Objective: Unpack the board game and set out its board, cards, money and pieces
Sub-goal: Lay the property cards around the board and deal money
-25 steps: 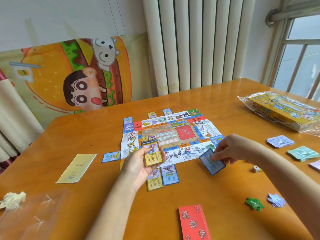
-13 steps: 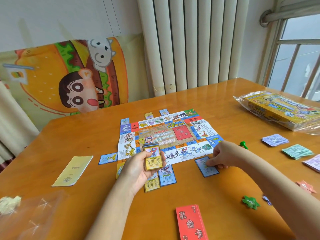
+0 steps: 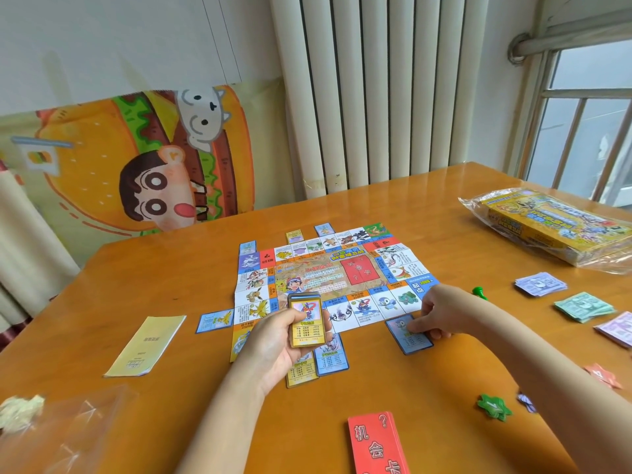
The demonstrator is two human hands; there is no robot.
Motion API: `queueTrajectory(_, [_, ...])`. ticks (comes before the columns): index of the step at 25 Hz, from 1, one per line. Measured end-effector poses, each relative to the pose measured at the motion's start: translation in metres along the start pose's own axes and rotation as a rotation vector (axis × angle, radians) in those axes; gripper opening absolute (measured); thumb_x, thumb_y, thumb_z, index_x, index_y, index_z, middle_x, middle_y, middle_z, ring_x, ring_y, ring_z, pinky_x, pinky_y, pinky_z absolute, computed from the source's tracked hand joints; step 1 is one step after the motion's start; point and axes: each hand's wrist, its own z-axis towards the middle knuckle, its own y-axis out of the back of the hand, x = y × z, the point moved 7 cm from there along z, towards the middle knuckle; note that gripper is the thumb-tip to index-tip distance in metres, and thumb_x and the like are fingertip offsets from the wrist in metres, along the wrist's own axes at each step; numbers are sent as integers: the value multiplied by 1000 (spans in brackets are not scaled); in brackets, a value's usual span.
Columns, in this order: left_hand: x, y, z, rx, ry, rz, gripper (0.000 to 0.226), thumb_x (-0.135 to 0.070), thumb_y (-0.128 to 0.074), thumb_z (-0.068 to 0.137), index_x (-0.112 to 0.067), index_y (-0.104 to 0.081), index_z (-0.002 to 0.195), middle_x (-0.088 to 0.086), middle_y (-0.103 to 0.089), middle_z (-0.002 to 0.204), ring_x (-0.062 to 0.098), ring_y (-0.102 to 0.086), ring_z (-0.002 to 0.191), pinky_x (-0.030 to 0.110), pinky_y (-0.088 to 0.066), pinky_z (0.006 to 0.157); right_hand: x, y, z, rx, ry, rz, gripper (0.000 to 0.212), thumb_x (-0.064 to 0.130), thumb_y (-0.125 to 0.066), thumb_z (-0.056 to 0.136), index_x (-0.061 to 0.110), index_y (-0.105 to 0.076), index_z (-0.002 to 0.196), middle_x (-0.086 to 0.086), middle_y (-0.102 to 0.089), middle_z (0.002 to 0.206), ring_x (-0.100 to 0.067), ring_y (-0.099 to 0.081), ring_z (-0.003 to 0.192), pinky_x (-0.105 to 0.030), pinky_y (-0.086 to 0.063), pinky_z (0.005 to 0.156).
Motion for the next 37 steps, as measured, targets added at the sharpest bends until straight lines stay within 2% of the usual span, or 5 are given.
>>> queueTrajectory(6, [1, -3, -1, 43, -9, 54, 21, 6, -37, 95, 8, -54, 108, 26, -69, 85, 31, -70, 68, 36, -59, 55, 0, 5, -5, -28, -21, 45, 34, 43, -62, 89, 12, -59, 76, 2, -66, 66, -9, -53, 54, -19, -39, 54])
queueTrajectory(13, [0, -7, -1, 12, -165, 218, 16, 2, -53, 91, -6, -64, 98, 10, -74, 85, 20, -71, 73, 30, -57, 61, 77, 11, -36, -52, 427, 556, 24, 29, -62, 91, 6, -67, 84, -4, -71, 77, -8, -63, 65, -17, -49, 59])
queueTrajectory(18, [2, -13, -1, -27, -238, 259, 17, -3, -64, 85, -15, -68, 97, 5, -74, 90, 21, -69, 83, 37, -50, 78, 96, 10, -29, -66, 481, 749, 11, 12, -77, 77, 8, -68, 81, -4, -69, 66, -9, -62, 56, -19, -50, 57])
queueTrajectory(30, [-8, 8, 6, -124, -127, -151, 11, 3, -44, 93, 4, -53, 99, 18, -68, 73, 26, -65, 61, 34, -58, 56, 50, 6, 6, -58, 253, 353, 10, 17, -80, 74, 8, -75, 72, -6, -68, 63, -9, -53, 52, -14, -38, 45])
queueTrajectory(37, [-7, 6, 4, -94, -112, -87, 13, 8, -43, 91, 3, -55, 94, 18, -68, 75, 26, -65, 66, 37, -57, 64, 46, -7, 11, -152, 192, 106, 23, 34, -84, 69, 16, -72, 77, 9, -57, 61, -3, -47, 54, -11, -28, 38])
